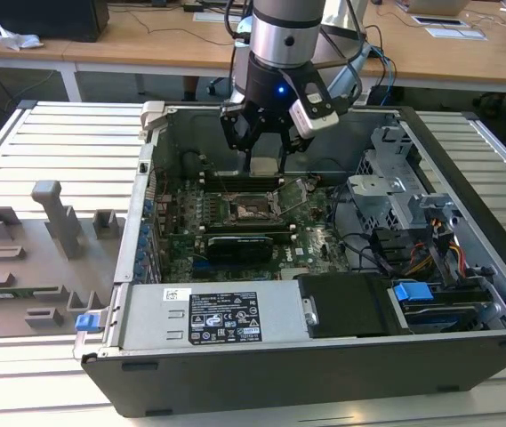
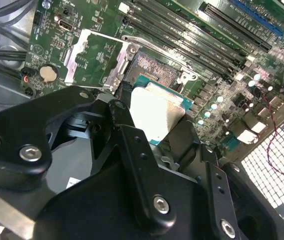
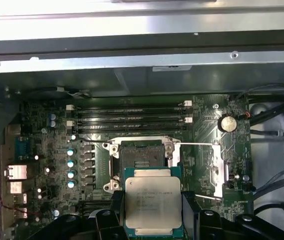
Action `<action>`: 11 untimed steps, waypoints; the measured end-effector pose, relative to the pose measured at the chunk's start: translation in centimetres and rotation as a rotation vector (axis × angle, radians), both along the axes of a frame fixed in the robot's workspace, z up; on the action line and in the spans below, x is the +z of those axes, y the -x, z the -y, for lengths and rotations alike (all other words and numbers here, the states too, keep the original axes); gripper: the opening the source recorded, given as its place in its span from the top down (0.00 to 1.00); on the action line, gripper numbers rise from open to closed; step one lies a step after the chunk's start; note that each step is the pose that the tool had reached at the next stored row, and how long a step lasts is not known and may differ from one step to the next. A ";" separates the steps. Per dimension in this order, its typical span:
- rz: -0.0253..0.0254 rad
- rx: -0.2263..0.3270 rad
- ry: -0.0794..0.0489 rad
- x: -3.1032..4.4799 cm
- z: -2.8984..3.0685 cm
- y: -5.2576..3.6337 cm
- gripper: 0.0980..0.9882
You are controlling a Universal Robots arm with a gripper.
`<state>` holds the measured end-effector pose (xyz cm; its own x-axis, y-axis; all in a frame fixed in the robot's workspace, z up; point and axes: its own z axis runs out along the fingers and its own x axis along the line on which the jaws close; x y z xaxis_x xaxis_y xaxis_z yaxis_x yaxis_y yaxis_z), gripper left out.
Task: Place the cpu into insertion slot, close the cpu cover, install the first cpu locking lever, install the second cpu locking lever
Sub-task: 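Place the cpu into insertion slot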
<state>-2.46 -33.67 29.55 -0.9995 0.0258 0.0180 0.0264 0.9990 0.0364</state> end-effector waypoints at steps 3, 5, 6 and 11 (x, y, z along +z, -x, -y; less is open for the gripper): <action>0.0000 0.000 0.004 -0.41 -0.41 0.00 0.50; 0.0000 0.000 0.004 -0.63 -0.48 -0.01 0.50; 0.0000 0.000 0.004 -0.72 -0.49 -0.01 0.50; 0.0001 0.000 0.005 -1.20 -0.49 0.00 0.50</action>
<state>-2.46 -33.18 28.35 -0.9995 0.0259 0.0178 0.0264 0.9991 0.0319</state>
